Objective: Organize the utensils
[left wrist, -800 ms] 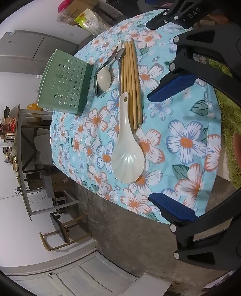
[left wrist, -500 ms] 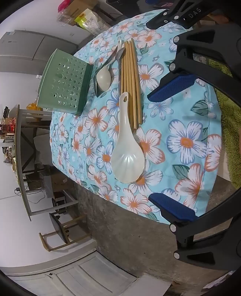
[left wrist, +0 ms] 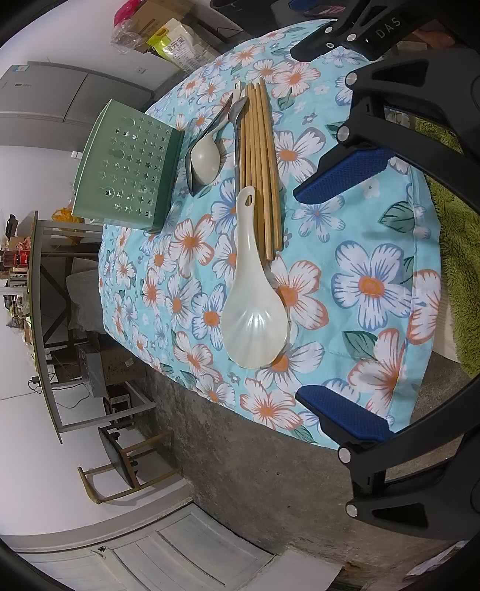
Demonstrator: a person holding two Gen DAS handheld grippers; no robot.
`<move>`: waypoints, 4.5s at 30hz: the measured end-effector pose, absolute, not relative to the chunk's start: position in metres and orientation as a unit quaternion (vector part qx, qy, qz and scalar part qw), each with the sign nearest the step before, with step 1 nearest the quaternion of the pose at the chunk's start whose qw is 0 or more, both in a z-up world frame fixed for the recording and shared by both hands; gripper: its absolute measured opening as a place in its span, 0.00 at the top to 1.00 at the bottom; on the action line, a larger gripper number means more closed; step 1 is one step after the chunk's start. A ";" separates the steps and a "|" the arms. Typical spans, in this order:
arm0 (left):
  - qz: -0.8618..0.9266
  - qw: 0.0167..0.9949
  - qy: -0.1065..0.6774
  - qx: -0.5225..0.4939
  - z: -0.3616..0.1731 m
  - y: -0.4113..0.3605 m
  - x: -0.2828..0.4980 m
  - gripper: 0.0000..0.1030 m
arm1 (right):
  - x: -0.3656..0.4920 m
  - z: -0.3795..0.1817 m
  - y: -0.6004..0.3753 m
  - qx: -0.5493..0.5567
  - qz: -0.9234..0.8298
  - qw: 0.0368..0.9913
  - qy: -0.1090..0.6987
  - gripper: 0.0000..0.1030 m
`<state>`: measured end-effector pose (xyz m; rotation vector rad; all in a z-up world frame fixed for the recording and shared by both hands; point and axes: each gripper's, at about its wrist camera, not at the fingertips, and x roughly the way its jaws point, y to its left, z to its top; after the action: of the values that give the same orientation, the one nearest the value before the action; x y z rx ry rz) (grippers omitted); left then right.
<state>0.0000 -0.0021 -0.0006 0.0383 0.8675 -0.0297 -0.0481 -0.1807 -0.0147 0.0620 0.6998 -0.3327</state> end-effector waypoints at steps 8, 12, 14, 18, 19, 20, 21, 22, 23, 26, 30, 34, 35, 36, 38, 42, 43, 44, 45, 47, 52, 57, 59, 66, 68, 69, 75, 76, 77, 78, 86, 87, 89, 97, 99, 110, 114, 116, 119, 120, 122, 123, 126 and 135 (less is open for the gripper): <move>-0.014 0.907 0.421 0.019 -0.001 -0.002 0.000 0.08 | -0.048 -0.015 -0.182 0.031 -0.162 0.925 0.341 0.06; -0.015 0.907 0.421 0.019 0.000 -0.004 -0.002 0.08 | -0.048 -0.014 -0.180 0.031 -0.162 0.925 0.342 0.06; -0.014 0.907 0.421 0.019 0.000 -0.003 -0.002 0.08 | -0.048 -0.014 -0.180 0.031 -0.162 0.925 0.342 0.06; -0.013 0.907 0.421 0.019 -0.001 -0.004 -0.002 0.08 | -0.047 -0.014 -0.180 0.030 -0.162 0.925 0.342 0.06; -0.013 0.906 0.422 0.018 -0.002 -0.005 -0.002 0.08 | -0.047 -0.014 -0.180 0.031 -0.162 0.925 0.342 0.06; -0.013 0.906 0.422 0.018 -0.001 -0.005 -0.002 0.08 | -0.047 -0.014 -0.180 0.031 -0.162 0.925 0.341 0.06; -0.013 0.906 0.422 0.018 -0.001 -0.005 -0.003 0.08 | -0.047 -0.013 -0.179 0.030 -0.161 0.926 0.341 0.06; -0.012 0.906 0.422 0.018 -0.003 -0.003 -0.002 0.08 | -0.047 -0.013 -0.179 0.030 -0.162 0.926 0.341 0.06; -0.012 0.906 0.422 0.017 -0.003 -0.003 -0.003 0.08 | -0.047 -0.013 -0.180 0.030 -0.162 0.926 0.341 0.06; -0.013 0.906 0.424 0.016 -0.005 0.001 0.000 0.08 | -0.047 -0.013 -0.179 0.029 -0.162 0.926 0.341 0.06; -0.015 0.905 0.425 0.014 -0.005 0.001 0.001 0.08 | -0.045 -0.011 -0.179 0.027 -0.158 0.927 0.340 0.06; -0.017 0.901 0.433 0.009 -0.007 0.005 0.007 0.08 | -0.039 -0.014 -0.180 0.029 -0.156 0.925 0.344 0.06; -0.017 0.900 0.435 0.007 -0.009 0.006 0.010 0.08 | -0.038 -0.015 -0.180 0.029 -0.154 0.925 0.347 0.06; -0.017 0.899 0.438 0.006 -0.011 0.007 0.012 0.08 | -0.037 -0.017 -0.180 0.030 -0.153 0.924 0.349 0.06; -0.015 0.896 0.443 0.006 -0.015 0.008 0.020 0.08 | -0.035 -0.021 -0.180 0.030 -0.148 0.923 0.355 0.06; -0.007 0.891 0.453 0.007 -0.027 0.010 0.034 0.08 | -0.029 -0.030 -0.180 0.031 -0.140 0.919 0.368 0.06; -0.006 0.890 0.455 0.007 -0.030 0.011 0.037 0.08 | -0.027 -0.032 -0.180 0.031 -0.138 0.918 0.371 0.06; -0.005 0.890 0.456 0.007 -0.032 0.011 0.039 0.08 | -0.025 -0.034 -0.180 0.032 -0.136 0.917 0.375 0.06; -0.006 0.889 0.458 0.007 -0.036 0.011 0.042 0.08 | -0.023 -0.036 -0.180 0.033 -0.133 0.916 0.378 0.06; -0.011 0.884 0.467 0.007 -0.043 0.011 0.047 0.08 | -0.018 -0.040 -0.180 0.033 -0.126 0.914 0.384 0.06; -0.045 0.858 0.511 -0.028 -0.066 0.018 0.058 0.08 | -0.006 -0.050 -0.176 0.020 -0.104 0.913 0.394 0.06; -0.056 0.862 0.503 -0.026 -0.070 0.019 0.055 0.08 | 0.011 -0.065 -0.173 0.010 -0.076 0.910 0.407 0.06; -0.060 0.863 0.501 -0.027 -0.070 0.019 0.054 0.08 | 0.018 -0.073 -0.171 0.009 -0.059 0.907 0.418 0.06; -0.090 0.868 0.480 -0.090 -0.063 0.041 0.049 0.08 | 0.019 -0.085 -0.174 0.031 -0.013 0.912 0.409 0.06; -0.098 0.874 0.459 -0.122 -0.054 0.052 0.048 0.08 | 0.019 -0.086 -0.178 0.042 -0.002 0.914 0.404 0.06; -0.097 0.879 0.449 -0.129 -0.050 0.055 0.049 0.08 | 0.019 -0.086 -0.179 0.045 0.001 0.915 0.402 0.06; -0.082 0.873 0.444 -0.182 -0.048 0.076 0.067 0.13 | 0.018 -0.087 -0.181 0.047 0.010 0.917 0.397 0.06; -0.075 0.868 0.449 -0.196 -0.051 0.081 0.070 0.21 | 0.018 -0.086 -0.181 0.049 0.011 0.917 0.396 0.06; -0.069 0.864 0.453 -0.210 -0.054 0.086 0.072 0.25 | 0.017 -0.086 -0.181 0.050 0.013 0.917 0.396 0.06; -0.065 0.862 0.452 -0.221 -0.056 0.090 0.074 0.31 | 0.017 -0.086 -0.182 0.052 0.014 0.917 0.396 0.06; -0.138 0.856 0.408 -0.285 -0.047 0.101 0.071 0.57 | 0.017 -0.086 -0.185 0.060 0.018 0.917 0.394 0.06; -0.147 0.850 0.410 -0.295 -0.050 0.101 0.072 0.57 | 0.017 -0.086 -0.185 0.061 0.018 0.917 0.394 0.06; -0.143 0.835 0.431 -0.310 -0.063 0.101 0.075 0.57 | 0.017 -0.086 -0.185 0.063 0.016 0.917 0.394 0.06; -0.138 0.840 0.429 -0.303 -0.074 0.091 0.074 0.58 | 0.015 -0.085 -0.191 0.090 0.025 0.918 0.385 0.06; -0.136 0.846 0.426 -0.290 -0.073 0.086 0.073 0.66 | 0.015 -0.085 -0.193 0.100 0.028 0.918 0.382 0.06; -0.160 0.857 0.407 -0.272 -0.068 0.092 0.068 0.92 | 0.020 -0.067 -0.204 0.105 0.043 0.912 0.395 0.11; -0.159 0.861 0.398 -0.274 -0.066 0.101 0.069 0.92 | 0.028 -0.053 -0.215 0.101 0.033 0.918 0.383 0.25; -0.156 0.862 0.397 -0.274 -0.068 0.103 0.069 0.92 | 0.038 -0.047 -0.218 0.083 0.026 0.920 0.381 0.33; -0.155 0.861 0.397 -0.278 -0.071 0.105 0.067 0.92 | 0.052 -0.040 -0.216 0.059 0.031 0.922 0.382 0.45; -0.156 0.860 0.398 -0.280 -0.073 0.106 0.067 0.92 | 0.057 -0.036 -0.213 0.044 0.036 0.923 0.380 0.50; -0.156 0.858 0.400 -0.282 -0.077 0.109 0.066 0.92 | 0.068 -0.030 -0.207 0.009 0.041 0.927 0.372 0.55; -0.156 0.857 0.402 -0.284 -0.078 0.110 0.067 0.92 | 0.075 -0.028 -0.203 -0.010 0.045 0.928 0.370 0.57; -0.158 0.854 0.404 -0.289 -0.080 0.112 0.069 0.92 | 0.096 -0.024 -0.188 -0.050 0.070 0.924 0.373 0.61; -0.161 0.855 0.404 -0.284 -0.082 0.112 0.070 0.91 | 0.136 -0.047 -0.116 -0.230 0.133 0.883 0.387 0.61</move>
<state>0.0700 0.1121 -0.0818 -0.5972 0.8495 -0.3381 0.1363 -0.1160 -0.0472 -0.4797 0.8060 0.2761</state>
